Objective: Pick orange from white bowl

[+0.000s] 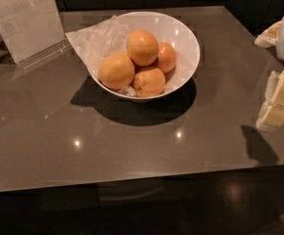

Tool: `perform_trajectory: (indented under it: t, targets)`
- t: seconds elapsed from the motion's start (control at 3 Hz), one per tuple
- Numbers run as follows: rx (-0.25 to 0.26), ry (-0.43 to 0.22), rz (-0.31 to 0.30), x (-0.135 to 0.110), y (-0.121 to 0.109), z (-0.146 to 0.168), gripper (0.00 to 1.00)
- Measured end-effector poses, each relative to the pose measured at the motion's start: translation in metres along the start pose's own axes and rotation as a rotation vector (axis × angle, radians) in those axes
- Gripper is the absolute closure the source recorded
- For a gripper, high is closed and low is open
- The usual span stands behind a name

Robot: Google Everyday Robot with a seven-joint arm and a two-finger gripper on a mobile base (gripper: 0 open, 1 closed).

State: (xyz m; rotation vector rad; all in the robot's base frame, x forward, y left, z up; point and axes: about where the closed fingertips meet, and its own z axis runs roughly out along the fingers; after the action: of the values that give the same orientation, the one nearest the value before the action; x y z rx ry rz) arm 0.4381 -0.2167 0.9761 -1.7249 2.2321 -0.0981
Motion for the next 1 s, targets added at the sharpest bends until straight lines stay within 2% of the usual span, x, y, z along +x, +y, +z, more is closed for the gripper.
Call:
perform_trajectory:
  t: [0.67, 1.0]
  targets:
    - [0.009, -0.022, -0.003, -0.004, -0.006, -0.002, 0.00]
    - [0.003, -0.066, -0.040, -0.021, -0.029, 0.003, 0.00]
